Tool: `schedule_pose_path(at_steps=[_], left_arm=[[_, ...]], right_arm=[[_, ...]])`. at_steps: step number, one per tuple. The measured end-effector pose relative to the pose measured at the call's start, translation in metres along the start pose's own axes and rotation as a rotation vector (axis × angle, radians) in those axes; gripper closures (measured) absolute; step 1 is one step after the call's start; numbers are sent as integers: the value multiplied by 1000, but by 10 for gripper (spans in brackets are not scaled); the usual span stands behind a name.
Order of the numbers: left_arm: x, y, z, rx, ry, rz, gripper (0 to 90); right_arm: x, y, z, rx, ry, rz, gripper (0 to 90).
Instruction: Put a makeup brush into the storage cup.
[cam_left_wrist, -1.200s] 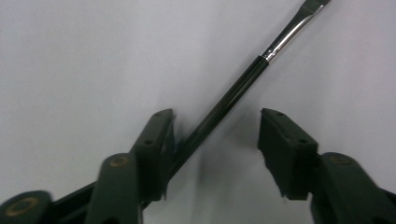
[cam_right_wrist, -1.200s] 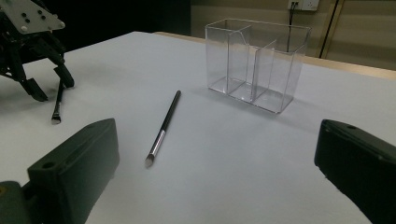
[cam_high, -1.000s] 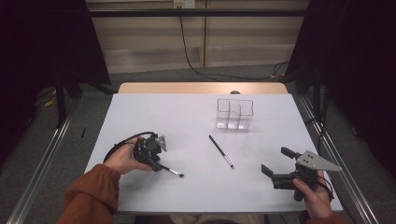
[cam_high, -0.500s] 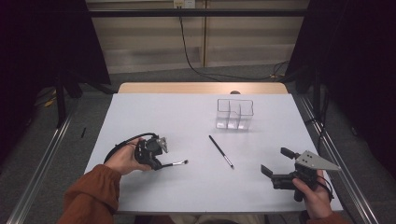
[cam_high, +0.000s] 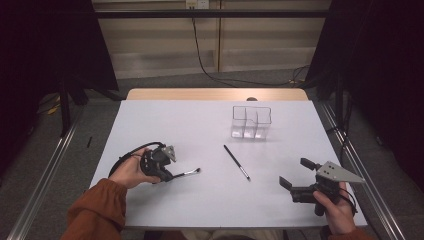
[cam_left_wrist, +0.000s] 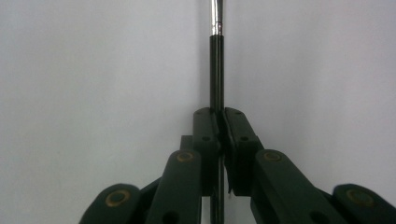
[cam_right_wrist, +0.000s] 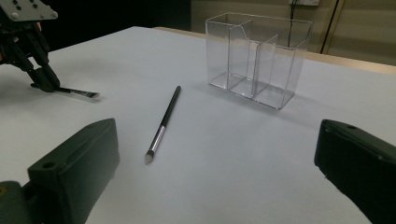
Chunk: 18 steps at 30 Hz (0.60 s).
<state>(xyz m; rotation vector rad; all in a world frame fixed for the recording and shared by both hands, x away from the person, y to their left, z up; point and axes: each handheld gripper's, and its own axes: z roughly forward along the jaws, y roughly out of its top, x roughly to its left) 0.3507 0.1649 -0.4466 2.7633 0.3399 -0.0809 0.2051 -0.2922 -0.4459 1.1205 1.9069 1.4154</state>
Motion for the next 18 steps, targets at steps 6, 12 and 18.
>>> schedule_pose_path(at_steps=[6,12,18], left_arm=[[3,-3,-6,-44,17,-35,844],[6,-5,-14,-123,29,-71,843],[3,-7,-18,-156,58,-105,843]], right_arm=[[0,0,0,-1,0,1,0],[0,0,0,-1,-2,3,0],[0,0,0,-2,-4,5,0]])
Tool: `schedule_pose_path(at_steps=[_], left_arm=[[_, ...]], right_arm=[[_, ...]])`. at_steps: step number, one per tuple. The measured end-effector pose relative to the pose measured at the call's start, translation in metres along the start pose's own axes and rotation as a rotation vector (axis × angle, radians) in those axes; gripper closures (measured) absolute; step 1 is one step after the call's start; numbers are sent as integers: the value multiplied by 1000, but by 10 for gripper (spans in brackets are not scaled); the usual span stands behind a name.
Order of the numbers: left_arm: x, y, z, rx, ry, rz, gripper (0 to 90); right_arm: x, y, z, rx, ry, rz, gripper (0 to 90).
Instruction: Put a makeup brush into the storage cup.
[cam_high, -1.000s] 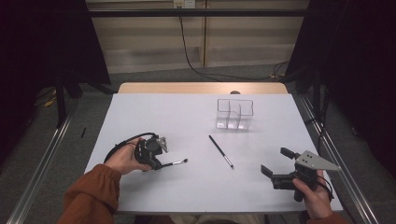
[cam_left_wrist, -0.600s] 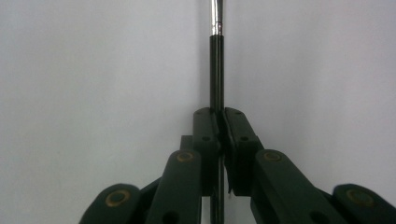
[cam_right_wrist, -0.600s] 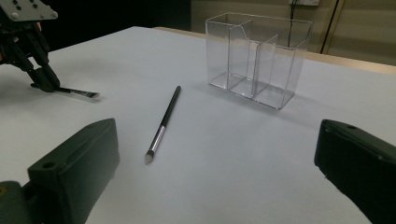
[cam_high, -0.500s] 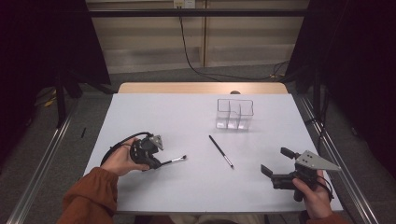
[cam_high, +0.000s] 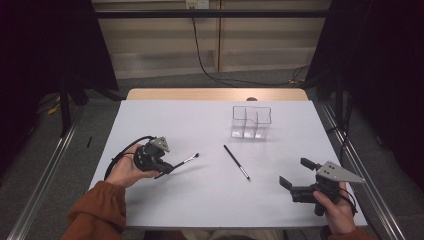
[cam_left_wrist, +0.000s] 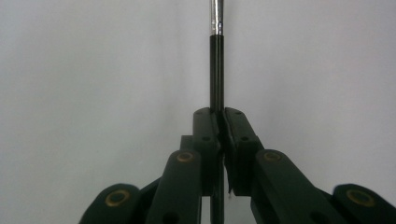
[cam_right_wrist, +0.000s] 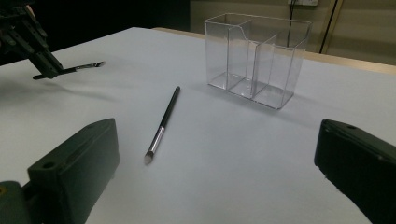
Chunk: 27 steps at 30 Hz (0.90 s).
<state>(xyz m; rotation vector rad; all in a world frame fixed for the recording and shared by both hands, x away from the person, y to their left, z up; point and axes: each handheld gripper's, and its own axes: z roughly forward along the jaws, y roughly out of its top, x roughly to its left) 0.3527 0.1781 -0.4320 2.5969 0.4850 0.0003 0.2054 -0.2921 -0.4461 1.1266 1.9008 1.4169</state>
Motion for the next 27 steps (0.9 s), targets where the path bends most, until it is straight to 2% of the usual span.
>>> schedule_pose_path(at_steps=[4,6,7,9,11,12,14,17,21,25,27], left_arm=[[-2,1,-2,-2,1,1,843],[-2,0,-4,-25,10,-9,843],[-1,-1,-5,-58,10,-28,843],[-1,-3,-9,-115,14,-35,843],[-1,-5,-14,-198,-4,-62,843],[-2,-6,-15,-221,6,-66,843],[-3,-7,-16,-263,-1,-77,843],[-3,-9,-17,-297,9,-88,843],[-3,-13,-18,-359,34,-130,843],[-4,-18,-18,-394,34,-145,843],[-5,-20,-17,-433,36,-152,843]], right_arm=[[0,0,0,-1,0,0,0],[0,0,0,-2,0,3,0],[0,0,0,-3,0,1,0],[0,0,0,-4,1,-1,0],[0,0,0,-5,0,1,0],[0,0,0,-9,-1,8,0],[0,0,0,-12,-2,10,0],[1,0,0,-18,0,15,0],[1,0,0,-25,3,24,0],[2,0,1,-33,5,34,0],[2,0,0,-35,4,36,0]])
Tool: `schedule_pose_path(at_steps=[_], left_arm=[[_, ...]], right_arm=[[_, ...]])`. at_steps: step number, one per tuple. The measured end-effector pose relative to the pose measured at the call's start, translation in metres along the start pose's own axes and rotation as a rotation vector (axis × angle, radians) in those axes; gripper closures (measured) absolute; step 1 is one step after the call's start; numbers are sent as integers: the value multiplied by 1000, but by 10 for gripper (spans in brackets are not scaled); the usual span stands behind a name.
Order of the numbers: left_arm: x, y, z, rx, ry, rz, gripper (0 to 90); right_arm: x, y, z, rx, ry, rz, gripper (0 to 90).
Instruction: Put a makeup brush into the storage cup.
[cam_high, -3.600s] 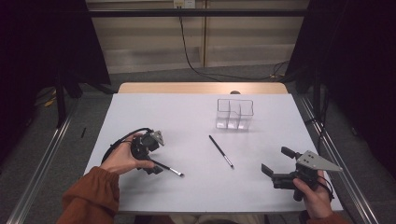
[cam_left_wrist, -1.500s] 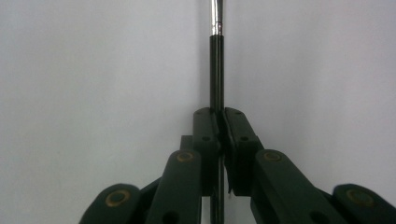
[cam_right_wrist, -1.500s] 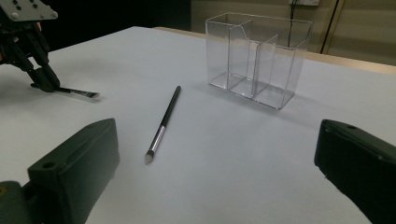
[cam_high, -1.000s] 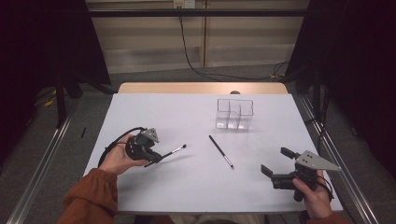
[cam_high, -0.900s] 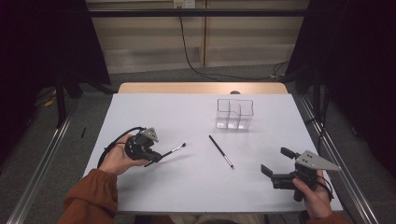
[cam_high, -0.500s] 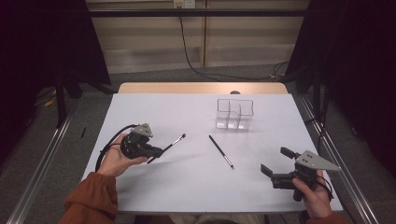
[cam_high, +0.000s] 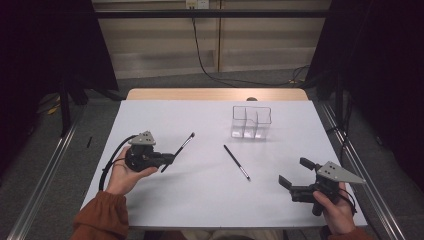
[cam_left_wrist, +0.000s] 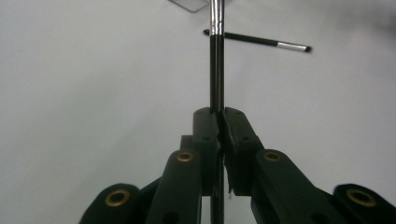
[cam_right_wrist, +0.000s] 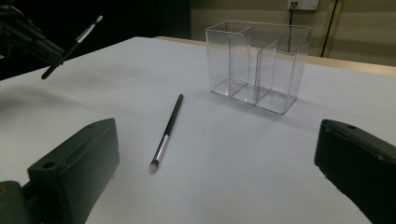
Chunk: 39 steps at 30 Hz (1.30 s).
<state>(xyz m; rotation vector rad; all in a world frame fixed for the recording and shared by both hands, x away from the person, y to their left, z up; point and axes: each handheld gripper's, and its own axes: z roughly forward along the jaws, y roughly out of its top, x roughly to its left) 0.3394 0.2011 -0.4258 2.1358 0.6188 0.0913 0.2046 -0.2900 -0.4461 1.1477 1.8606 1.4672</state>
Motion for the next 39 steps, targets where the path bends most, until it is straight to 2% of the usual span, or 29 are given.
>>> schedule_pose_path(at_steps=[1,5,8,10,12,13,14,16,17,19,26,27,32,34,35,37,39], left_arm=[[-1,-2,-1,-39,19,-2,843],[-4,-4,-1,-70,22,-4,843],[-8,-5,-2,-110,48,2,843],[-8,-5,-4,-156,28,-23,843],[-9,-6,-5,-177,46,-12,843],[-10,-7,-6,-185,47,-15,843],[-10,-9,-6,-215,37,-18,843],[-13,-11,-6,-214,55,4,843],[-17,-12,-5,-238,44,1,842],[-19,-13,-5,-241,45,4,843],[-31,-16,-11,-297,28,-15,843],[-33,-16,-13,-303,39,-7,843],[-37,-15,-16,-313,39,1,843],[-39,-15,-16,-317,32,-16,843],[-41,-15,-16,-323,37,-17,842],[-43,-14,-16,-330,21,-20,842],[-45,-13,-16,-338,28,-17,842]], right_arm=[[0,0,0,0,0,-1,0],[0,0,0,-1,-1,1,0],[0,0,0,-4,-2,2,0],[0,0,0,-5,-3,3,0],[0,0,0,-6,-2,3,0],[0,0,0,-6,-1,2,0],[0,0,0,-9,1,7,0],[0,0,0,-8,0,7,0],[0,0,-1,-10,-1,9,0],[0,0,-1,-11,0,9,0],[1,0,0,-8,4,2,0],[1,0,1,-5,12,-5,0],[2,1,3,-17,24,-2,0],[2,2,4,-28,28,-6,0],[2,2,5,-31,30,-16,0],[3,3,6,-32,34,-16,0],[4,4,8,-40,43,-18,0]])
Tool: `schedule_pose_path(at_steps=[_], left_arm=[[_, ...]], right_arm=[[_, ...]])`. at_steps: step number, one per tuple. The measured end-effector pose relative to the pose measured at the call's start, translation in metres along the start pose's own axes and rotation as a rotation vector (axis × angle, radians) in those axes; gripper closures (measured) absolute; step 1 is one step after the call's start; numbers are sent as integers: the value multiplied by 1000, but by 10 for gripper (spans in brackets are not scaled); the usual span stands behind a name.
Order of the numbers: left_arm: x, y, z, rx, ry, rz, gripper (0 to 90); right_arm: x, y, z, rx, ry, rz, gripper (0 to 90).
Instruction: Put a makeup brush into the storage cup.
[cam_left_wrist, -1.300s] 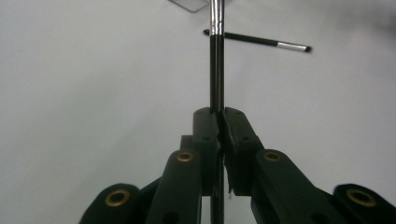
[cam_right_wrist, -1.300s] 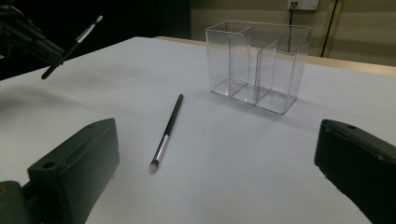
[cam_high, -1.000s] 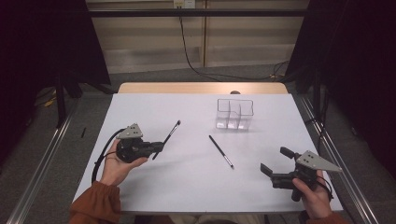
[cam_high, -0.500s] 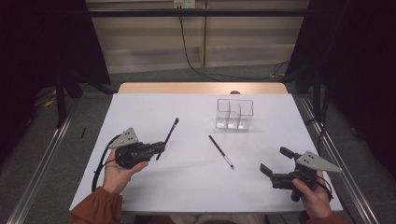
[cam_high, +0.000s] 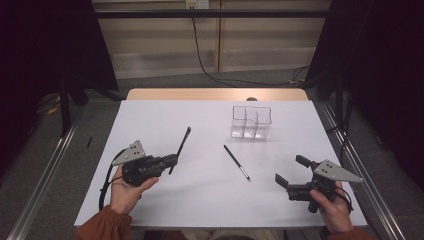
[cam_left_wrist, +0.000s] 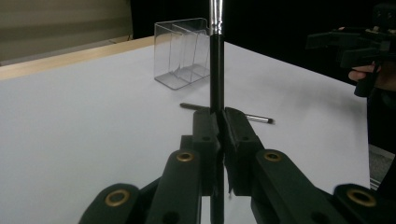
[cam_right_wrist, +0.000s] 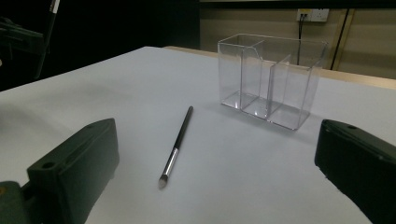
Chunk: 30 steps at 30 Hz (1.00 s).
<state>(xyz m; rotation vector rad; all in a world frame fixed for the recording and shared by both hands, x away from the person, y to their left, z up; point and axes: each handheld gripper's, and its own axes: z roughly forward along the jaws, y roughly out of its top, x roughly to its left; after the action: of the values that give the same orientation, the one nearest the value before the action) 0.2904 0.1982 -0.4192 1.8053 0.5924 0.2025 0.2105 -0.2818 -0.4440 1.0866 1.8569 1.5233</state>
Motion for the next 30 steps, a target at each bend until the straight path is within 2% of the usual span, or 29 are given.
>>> schedule_pose_path(at_steps=[8,11,13,16,18,22,30], left_arm=[[-9,-1,3,7,-5,0,842],[-14,1,3,-3,-10,2,843],[-19,3,4,-9,-17,16,842],[-22,6,6,-13,-24,16,843],[-23,6,8,-17,-34,13,842],[-24,6,9,-16,-30,14,843],[-21,5,16,-8,-49,12,843]], right_arm=[[5,6,12,6,43,-11,1],[9,11,18,-8,79,-5,0],[11,12,19,-10,90,-6,0],[16,16,25,-16,112,-8,0],[19,18,29,-15,125,-11,0],[25,25,39,-7,166,-14,13],[42,41,63,-28,236,-49,10]])
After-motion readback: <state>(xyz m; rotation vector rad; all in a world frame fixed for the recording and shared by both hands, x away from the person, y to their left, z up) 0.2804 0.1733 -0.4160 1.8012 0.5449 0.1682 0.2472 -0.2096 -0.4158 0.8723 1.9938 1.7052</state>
